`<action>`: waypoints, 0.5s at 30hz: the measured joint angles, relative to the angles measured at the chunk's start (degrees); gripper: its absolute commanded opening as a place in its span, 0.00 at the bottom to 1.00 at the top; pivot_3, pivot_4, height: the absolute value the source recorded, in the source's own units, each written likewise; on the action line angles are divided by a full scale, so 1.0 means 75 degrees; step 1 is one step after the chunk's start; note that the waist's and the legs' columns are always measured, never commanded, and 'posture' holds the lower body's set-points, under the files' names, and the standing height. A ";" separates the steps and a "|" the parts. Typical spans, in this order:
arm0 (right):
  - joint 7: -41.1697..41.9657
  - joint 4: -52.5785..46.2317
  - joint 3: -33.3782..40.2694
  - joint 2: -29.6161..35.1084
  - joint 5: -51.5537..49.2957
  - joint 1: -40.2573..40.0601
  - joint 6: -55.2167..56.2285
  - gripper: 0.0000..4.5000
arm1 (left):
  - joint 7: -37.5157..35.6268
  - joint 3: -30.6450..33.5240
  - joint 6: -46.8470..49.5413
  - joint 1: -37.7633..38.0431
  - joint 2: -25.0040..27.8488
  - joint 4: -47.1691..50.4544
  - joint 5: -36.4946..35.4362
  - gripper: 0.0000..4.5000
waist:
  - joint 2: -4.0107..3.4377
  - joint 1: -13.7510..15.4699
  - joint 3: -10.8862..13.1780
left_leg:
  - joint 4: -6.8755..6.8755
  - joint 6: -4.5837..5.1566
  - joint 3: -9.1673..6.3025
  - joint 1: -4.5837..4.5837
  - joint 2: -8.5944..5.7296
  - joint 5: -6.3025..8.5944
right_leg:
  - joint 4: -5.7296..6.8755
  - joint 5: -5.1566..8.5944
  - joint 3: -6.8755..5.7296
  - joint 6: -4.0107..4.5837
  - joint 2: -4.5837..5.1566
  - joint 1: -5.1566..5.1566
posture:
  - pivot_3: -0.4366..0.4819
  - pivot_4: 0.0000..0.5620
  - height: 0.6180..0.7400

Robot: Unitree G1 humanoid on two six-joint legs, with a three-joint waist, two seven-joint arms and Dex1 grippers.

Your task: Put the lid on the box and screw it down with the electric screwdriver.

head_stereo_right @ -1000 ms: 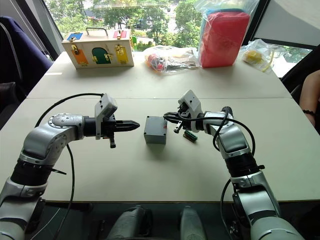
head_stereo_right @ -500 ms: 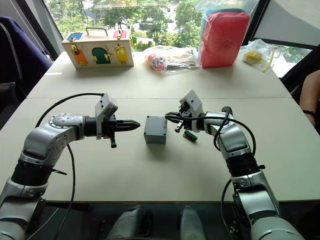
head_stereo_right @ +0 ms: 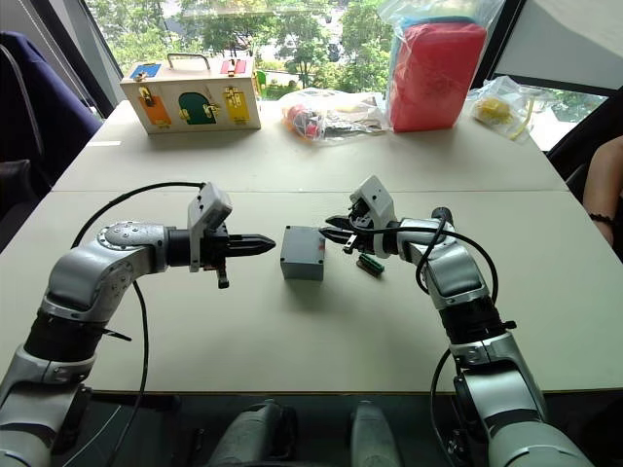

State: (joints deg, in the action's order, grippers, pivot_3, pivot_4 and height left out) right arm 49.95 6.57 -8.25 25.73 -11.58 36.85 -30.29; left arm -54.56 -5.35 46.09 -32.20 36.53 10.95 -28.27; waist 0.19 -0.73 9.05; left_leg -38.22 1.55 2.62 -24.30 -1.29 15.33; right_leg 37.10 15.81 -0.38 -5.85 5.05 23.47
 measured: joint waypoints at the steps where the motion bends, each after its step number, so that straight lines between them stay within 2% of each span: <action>1: -0.0007 0.0011 0.0007 0.0000 -0.0008 0.0010 -0.0039 0.58 | 0.0008 0.0006 0.0005 -0.0019 -0.0011 0.0037 -0.0035 0.00 | 0.0000 -0.0002 0.0000 | 0.0000 0.0000 0.0000 0.0000 0.0000 0.0000 | 0.0000 0.0000 0.0000 0.0000 0.0000 0.0000 | 0.48 0.27 1.00; 4: -0.0004 -0.0012 0.0097 0.0027 -0.0128 0.0022 -0.0192 0.58 | 0.0031 0.0018 0.0027 -0.0038 -0.0103 0.0059 -0.0135 0.00 | 0.0000 0.0001 0.0000 | 0.0000 0.0001 0.0000 0.0000 0.0000 0.0000 | 0.0000 0.0000 0.0000 0.0000 0.0000 0.0000 | 0.48 0.27 1.00; 7: -0.0105 -0.0507 0.0563 0.0480 -0.0571 0.0031 -0.1352 0.58 | 0.0022 0.0013 0.0109 -0.0236 -0.0247 0.0094 -0.0312 0.00 | 0.0000 0.0055 0.0000 | -0.0003 0.0005 -0.0003 -0.0007 -0.0002 0.0003 | -0.0001 0.0000 -0.0003 0.0000 0.0007 -0.0001 | 0.48 0.27 1.00; 10: -0.0230 -0.0942 0.1242 0.1495 -0.0999 0.0357 -0.3032 0.72 | -0.0263 -0.0038 0.0029 -0.0471 -0.0156 0.0209 -0.0367 0.00 | 0.0000 0.0073 0.0000 | -0.0003 0.0017 -0.0003 -0.0007 -0.0008 0.0010 | -0.0003 0.0000 -0.0003 0.0000 0.0017 0.0000 | 0.48 0.27 1.00; 13: -0.0323 -0.1103 0.1484 0.2779 -0.1269 0.1040 -0.5069 0.96 | -0.0786 -0.0391 -0.0297 -0.0563 -0.0065 0.0256 -0.0314 0.00 | -0.0001 0.0035 0.0001 | 0.0008 0.0020 -0.0006 -0.0005 -0.0007 0.0011 | -0.0007 0.0002 -0.0003 0.0004 0.0020 0.0003 | 0.48 0.27 1.00; 15: -0.0449 -0.1074 0.1520 0.3418 -0.1267 0.1347 -0.6034 0.99 | -0.1037 -0.0634 -0.0490 -0.0583 -0.0087 0.0315 -0.0298 0.00 | -0.0001 0.0019 0.0001 | 0.0011 0.0021 -0.0006 -0.0005 -0.0004 0.0012 | -0.0012 0.0004 -0.0003 0.0007 0.0021 0.0004 | 0.48 0.27 1.00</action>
State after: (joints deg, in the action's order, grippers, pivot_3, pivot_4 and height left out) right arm 46.58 -1.49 3.14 51.37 -21.08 46.96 -75.54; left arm -62.34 -10.11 42.41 -36.57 35.88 13.31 -30.50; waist 0.18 -0.58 9.06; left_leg -38.14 1.71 2.57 -24.34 -1.32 15.42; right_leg 37.01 15.84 -0.40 -5.80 5.21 23.50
